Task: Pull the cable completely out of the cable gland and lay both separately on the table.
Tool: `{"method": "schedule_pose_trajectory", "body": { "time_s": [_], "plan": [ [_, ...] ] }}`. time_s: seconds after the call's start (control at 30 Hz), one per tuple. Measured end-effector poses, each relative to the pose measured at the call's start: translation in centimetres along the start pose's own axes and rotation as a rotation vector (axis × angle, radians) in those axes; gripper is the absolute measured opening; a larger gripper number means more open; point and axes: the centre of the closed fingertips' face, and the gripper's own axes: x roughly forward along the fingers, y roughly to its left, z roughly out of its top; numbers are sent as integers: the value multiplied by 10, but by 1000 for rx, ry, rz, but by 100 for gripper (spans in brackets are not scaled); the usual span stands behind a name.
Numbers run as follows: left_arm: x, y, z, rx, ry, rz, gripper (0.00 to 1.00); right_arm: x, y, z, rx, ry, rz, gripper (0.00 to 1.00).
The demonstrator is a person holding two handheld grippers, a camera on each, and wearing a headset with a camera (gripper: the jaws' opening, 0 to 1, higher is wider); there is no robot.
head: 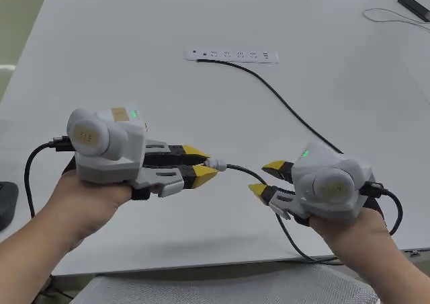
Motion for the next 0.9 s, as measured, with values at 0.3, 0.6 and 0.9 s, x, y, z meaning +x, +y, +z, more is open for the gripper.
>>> {"method": "schedule_pose_trajectory", "body": {
  "time_s": [0.3,0.6,0.9],
  "plan": [
    [-2,0,-1,0,2,1,15,4,16,38,-190,-41,17,13],
    [-2,1,-1,1,4,1,15,11,24,41,-263,-23,33,5],
    [-2,3,-2,1,6,-1,15,11,24,39,-242,-31,38,0]
  ]
}}
